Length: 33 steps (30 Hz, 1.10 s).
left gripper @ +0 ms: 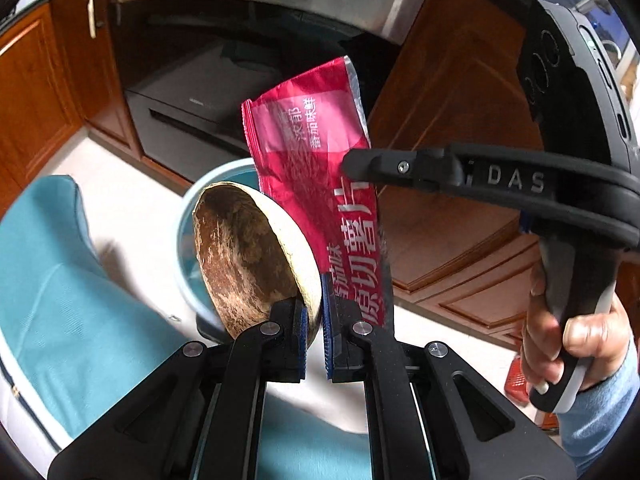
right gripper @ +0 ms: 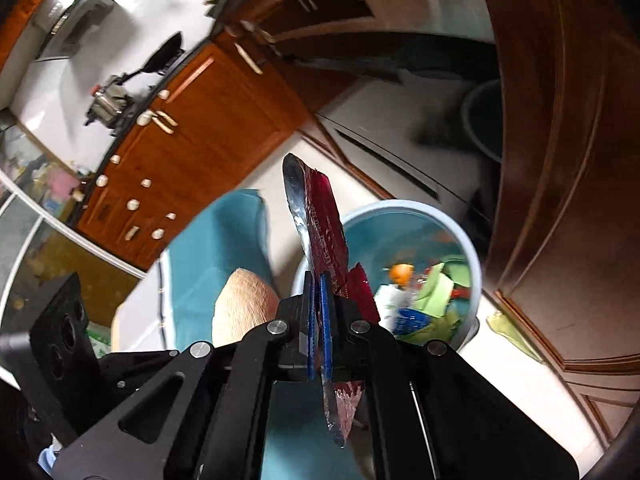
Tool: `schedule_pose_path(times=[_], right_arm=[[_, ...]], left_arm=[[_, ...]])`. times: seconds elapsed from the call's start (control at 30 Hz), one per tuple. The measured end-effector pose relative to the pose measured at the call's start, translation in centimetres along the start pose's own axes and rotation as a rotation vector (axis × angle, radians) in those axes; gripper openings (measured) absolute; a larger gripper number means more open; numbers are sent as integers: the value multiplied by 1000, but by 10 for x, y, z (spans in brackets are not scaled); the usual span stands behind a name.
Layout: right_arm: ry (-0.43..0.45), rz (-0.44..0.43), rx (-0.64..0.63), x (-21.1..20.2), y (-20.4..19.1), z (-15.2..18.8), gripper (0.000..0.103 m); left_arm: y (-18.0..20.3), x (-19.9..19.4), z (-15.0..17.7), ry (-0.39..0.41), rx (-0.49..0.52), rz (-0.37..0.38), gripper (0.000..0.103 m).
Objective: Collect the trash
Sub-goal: 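Carry red bag and brown shell over the teal bin and open both tools, then move both tools back over the table toward the tissue and orange peel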
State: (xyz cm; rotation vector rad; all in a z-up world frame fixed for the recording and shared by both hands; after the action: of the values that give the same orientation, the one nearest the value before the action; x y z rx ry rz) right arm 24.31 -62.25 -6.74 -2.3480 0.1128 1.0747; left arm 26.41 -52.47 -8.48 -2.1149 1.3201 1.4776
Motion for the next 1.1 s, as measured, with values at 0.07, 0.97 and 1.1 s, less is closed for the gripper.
schedule_pose_path(times=[0.07,0.97,1.1], right_arm=[[-12,20,4,11,9,0,3],[-148,135,-12,38,10,32,87],[-155,139,-11,28,3,38,87]], left_arm=[[-4,16,-2,-19,-5,3,6],[-33,29,-2,-27,-81,-87,76],[-31,16,4,-15,-66,-107,77]])
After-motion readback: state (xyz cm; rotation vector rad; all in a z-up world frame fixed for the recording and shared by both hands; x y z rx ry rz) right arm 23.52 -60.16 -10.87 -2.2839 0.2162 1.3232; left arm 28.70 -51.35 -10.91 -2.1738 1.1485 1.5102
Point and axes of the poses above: each gripper's, at about its wrist camera, not at the fingertips, and x roughly the way its jaws point, y to its right, z to its underside, the point moved 7 cm from there along x, roughly the way its jaws point, and after that the axes turned 6 degrees about -x, right-handed, at the moved point
